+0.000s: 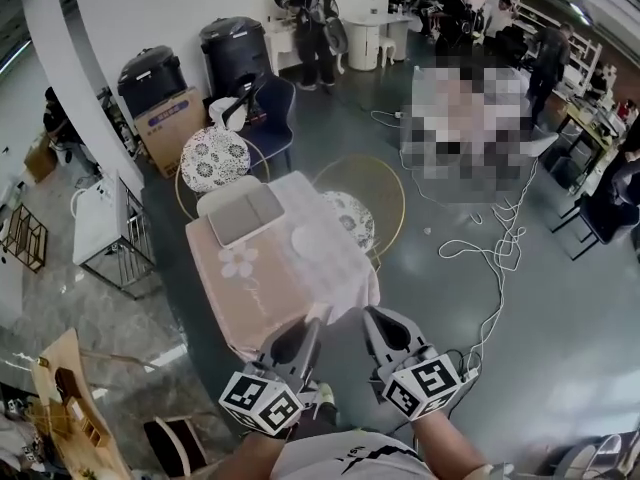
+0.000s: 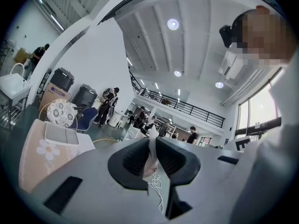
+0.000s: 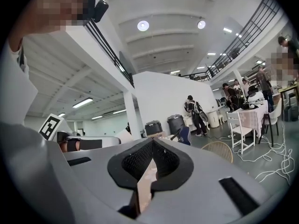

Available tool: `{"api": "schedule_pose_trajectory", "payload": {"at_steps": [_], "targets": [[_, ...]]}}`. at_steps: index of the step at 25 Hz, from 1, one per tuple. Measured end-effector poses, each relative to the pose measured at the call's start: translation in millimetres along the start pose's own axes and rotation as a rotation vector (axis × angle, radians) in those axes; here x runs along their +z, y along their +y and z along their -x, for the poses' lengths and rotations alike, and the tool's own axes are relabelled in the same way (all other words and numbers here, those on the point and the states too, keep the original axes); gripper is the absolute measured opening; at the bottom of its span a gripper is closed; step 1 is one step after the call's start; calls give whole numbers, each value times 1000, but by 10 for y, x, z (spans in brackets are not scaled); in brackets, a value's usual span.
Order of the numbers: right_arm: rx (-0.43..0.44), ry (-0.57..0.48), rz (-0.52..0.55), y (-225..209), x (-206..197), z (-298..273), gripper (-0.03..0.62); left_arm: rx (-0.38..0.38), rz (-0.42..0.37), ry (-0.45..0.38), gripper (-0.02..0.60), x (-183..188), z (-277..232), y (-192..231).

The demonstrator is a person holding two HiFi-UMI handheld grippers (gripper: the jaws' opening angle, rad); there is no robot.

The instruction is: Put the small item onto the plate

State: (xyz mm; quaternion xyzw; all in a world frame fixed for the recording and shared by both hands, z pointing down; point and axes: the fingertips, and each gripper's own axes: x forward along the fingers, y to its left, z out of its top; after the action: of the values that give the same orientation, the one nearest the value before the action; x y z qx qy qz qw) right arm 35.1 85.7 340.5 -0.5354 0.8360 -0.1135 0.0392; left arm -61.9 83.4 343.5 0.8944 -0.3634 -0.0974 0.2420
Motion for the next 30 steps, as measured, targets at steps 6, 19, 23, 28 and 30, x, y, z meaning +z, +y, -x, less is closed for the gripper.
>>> {"api": "schedule_pose_trajectory", "payload": {"at_steps": [6, 19, 23, 28, 30], "targets": [[-33, 3, 26, -203, 43, -481, 14, -17, -19, 17, 54, 148, -363, 355], [7, 21, 46, -936, 125, -1270, 14, 41, -15, 32, 54, 203, -1266, 835], [64, 25, 52, -1158, 343, -1632, 14, 81, -6, 10, 54, 410, -1614, 950], [105, 53, 31, -1460, 329, -1917, 14, 132, 0, 4, 54, 426, -1952, 1128], [126, 64, 20, -1564, 304, -2027, 14, 158, 1, 4, 54, 414, -2071, 1230]]}}
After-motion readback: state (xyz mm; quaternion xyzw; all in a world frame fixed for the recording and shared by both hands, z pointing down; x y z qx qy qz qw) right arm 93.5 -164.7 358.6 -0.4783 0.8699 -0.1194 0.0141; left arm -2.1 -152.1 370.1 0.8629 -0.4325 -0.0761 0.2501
